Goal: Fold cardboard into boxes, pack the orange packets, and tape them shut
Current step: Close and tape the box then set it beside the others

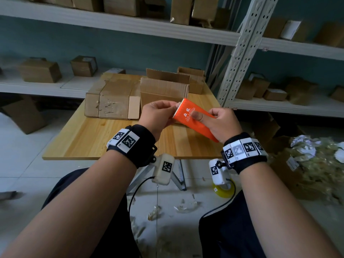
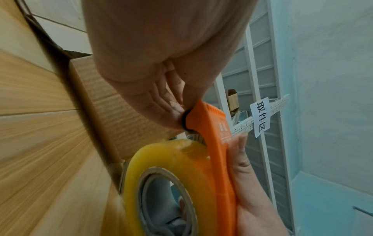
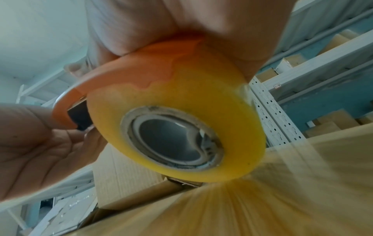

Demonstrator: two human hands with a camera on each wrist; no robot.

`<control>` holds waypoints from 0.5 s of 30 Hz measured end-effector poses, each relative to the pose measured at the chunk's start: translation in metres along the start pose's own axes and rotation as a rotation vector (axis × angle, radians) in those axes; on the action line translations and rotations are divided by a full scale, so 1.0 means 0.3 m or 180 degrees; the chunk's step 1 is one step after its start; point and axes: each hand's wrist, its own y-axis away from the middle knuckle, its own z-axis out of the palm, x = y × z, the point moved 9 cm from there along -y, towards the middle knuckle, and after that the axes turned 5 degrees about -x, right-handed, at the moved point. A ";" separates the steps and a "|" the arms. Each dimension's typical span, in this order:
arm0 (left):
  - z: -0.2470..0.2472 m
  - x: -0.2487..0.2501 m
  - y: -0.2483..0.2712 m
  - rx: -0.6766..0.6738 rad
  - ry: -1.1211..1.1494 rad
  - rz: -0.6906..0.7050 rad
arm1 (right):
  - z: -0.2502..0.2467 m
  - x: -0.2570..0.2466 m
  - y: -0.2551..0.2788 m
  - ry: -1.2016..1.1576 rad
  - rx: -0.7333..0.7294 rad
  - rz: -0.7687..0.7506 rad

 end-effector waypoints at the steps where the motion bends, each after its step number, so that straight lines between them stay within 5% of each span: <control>1: -0.001 0.001 0.000 -0.0007 0.0002 0.0015 | 0.002 0.002 0.000 0.0024 -0.0003 -0.0001; 15: -0.018 0.011 0.012 0.0106 -0.0199 0.0098 | 0.019 -0.019 0.000 0.0230 -0.0046 -0.0132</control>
